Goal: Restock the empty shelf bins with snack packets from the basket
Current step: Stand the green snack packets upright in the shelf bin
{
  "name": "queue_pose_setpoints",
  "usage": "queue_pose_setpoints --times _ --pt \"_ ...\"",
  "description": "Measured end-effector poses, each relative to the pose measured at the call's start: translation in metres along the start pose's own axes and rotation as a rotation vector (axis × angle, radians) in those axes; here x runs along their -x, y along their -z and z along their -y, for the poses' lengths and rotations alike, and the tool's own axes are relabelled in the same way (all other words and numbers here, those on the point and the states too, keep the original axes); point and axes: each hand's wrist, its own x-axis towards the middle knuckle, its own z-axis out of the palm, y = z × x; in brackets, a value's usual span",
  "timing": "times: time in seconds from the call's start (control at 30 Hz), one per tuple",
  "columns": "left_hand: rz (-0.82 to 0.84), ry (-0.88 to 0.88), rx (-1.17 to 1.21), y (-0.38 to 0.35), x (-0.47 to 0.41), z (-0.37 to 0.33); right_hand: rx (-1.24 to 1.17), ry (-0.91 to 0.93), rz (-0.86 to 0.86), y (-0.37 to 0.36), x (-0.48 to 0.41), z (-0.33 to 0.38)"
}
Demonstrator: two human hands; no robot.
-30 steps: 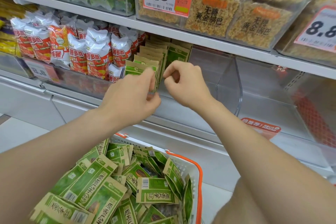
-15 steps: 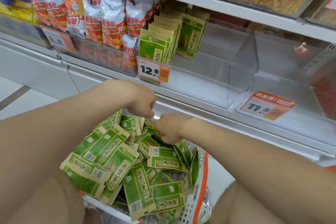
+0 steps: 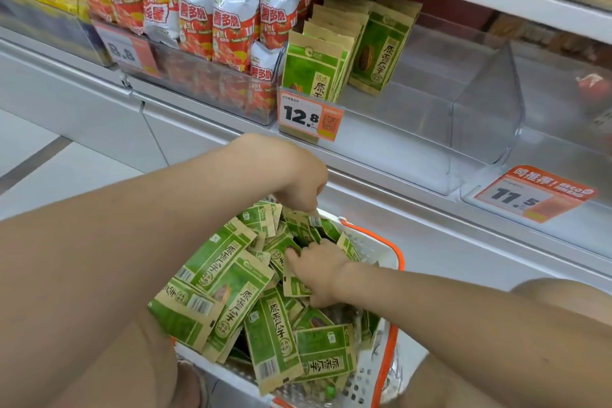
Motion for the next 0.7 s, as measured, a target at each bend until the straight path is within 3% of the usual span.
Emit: queue_pose_setpoints --times 0.17,0.3,0.43,0.57,0.7 --pt "0.050 0.074 -0.066 0.002 0.012 0.015 -0.657 -0.047 0.034 0.067 0.013 -0.023" --pt "0.024 0.081 0.002 0.015 0.034 0.014 -0.932 -0.104 -0.071 0.114 0.029 -0.046" --pt "-0.147 0.034 0.135 0.023 0.046 0.023 -1.317 -0.131 -0.181 0.149 0.051 -0.063" --pt "-0.404 0.001 0.318 0.032 0.055 0.031 -1.503 -0.168 -0.299 0.177 0.071 -0.086" --pt "-0.507 -0.033 0.508 0.039 0.066 0.037 -1.616 -0.298 -0.402 0.199 0.109 -0.113"
